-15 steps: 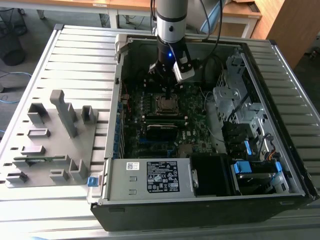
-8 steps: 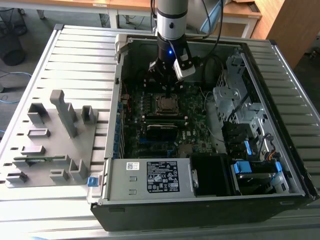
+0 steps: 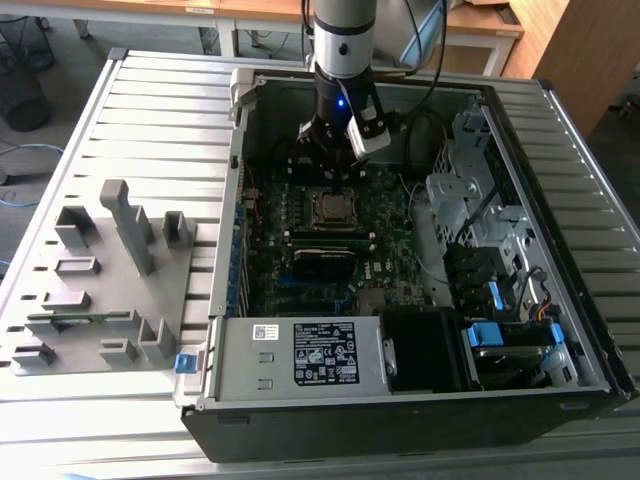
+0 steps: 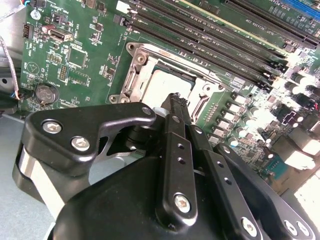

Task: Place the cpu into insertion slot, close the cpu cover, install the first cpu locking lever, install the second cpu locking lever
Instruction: 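Install the second cpu locking lever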

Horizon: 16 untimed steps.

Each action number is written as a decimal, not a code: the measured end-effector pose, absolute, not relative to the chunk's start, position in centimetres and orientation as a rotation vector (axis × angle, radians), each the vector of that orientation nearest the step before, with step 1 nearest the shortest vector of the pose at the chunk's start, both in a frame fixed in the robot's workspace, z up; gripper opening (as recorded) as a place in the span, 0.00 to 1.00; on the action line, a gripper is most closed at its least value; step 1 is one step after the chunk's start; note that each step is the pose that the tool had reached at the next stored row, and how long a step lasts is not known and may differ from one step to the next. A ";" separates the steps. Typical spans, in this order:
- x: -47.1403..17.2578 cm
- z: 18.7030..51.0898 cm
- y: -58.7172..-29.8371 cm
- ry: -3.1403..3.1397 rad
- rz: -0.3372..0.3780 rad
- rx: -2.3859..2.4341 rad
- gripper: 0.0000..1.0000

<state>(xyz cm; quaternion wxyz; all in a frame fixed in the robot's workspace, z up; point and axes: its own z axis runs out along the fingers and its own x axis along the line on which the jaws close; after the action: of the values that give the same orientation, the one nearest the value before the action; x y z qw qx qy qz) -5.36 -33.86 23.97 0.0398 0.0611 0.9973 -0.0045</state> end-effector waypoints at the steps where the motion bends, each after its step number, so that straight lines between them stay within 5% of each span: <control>1: -5.4 24.0 -33.9 3.057 -0.015 0.187 0.10; 16: -5.4 24.6 -33.9 3.056 -0.014 0.187 0.10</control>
<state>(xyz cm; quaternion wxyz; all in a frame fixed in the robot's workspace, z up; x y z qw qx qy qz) -5.36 -33.85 24.59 0.0398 0.0612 0.9973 -0.0044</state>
